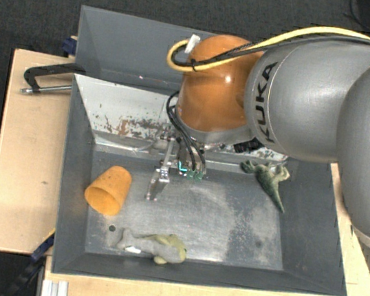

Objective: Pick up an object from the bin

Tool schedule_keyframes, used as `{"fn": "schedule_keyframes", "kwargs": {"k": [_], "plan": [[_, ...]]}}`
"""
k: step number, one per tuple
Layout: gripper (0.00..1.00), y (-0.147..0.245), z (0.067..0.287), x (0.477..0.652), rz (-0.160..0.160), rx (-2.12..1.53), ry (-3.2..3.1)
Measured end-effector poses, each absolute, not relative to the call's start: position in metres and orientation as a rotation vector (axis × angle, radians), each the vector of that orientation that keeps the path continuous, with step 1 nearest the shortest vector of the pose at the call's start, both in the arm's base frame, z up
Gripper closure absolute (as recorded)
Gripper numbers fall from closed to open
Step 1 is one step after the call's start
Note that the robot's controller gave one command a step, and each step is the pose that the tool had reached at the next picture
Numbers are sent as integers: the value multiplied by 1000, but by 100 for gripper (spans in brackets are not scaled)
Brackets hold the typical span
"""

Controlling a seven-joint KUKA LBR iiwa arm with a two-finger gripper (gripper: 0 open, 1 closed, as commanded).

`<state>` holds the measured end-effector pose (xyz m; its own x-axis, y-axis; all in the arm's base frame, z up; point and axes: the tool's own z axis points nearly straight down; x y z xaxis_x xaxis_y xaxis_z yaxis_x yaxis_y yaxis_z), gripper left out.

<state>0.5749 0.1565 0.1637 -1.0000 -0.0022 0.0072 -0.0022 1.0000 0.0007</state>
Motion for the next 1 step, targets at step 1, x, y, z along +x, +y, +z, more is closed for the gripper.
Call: {"fn": "schedule_keyframes", "kwargs": {"k": [1], "plan": [[0,236,83,571,-3,147,-3131]]}}
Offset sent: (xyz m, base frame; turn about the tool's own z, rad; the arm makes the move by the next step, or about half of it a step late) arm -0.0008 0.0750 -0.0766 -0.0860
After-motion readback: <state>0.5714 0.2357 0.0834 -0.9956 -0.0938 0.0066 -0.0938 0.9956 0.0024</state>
